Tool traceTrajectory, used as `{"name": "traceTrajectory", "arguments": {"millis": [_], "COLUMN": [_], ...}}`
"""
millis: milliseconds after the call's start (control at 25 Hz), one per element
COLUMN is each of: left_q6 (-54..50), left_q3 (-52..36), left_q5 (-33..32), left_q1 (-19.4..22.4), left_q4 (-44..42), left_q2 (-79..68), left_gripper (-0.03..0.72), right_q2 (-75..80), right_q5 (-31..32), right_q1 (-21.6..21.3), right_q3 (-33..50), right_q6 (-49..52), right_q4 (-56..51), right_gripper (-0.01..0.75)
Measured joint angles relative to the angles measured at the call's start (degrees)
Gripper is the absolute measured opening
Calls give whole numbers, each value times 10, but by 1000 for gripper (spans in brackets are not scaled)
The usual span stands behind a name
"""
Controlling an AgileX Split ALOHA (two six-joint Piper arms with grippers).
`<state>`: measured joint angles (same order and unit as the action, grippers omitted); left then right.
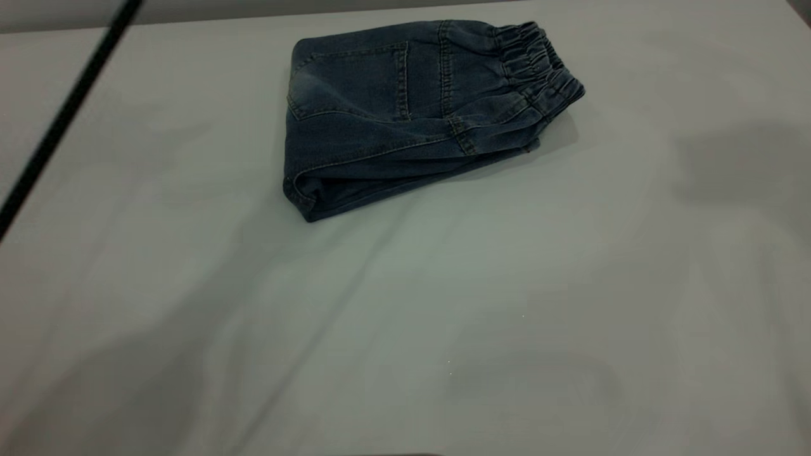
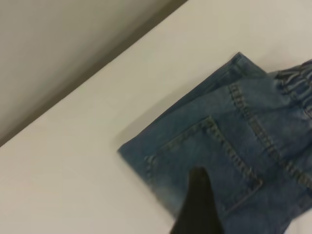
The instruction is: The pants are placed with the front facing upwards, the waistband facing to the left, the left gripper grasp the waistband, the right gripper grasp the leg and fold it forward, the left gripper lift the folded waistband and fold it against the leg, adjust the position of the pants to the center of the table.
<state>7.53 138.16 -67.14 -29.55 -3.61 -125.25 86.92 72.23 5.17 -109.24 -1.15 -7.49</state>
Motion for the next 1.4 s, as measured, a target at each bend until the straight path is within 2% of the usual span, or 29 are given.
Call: {"name": "traceTrajectory", "arguments": {"millis": [440,800,1400], "left_q6": [-21,-70,-75], "left_q3": [-290,-492,-826], "left_q5": [0,0,0], "left_q1": [0,0,0], "left_q4": [-14,-12,-12], "left_q2": [310,550,880], "left_gripper": [516,516,516], "right_q2": [-281,-487,-754], "right_q5": [5,8,9], "right_q1": [0,0,0], "right_q3": [255,391,695], "right_q6": [8,12,0], "right_q4": [-1,-3,-2], "right_gripper": [506,506,506]}}
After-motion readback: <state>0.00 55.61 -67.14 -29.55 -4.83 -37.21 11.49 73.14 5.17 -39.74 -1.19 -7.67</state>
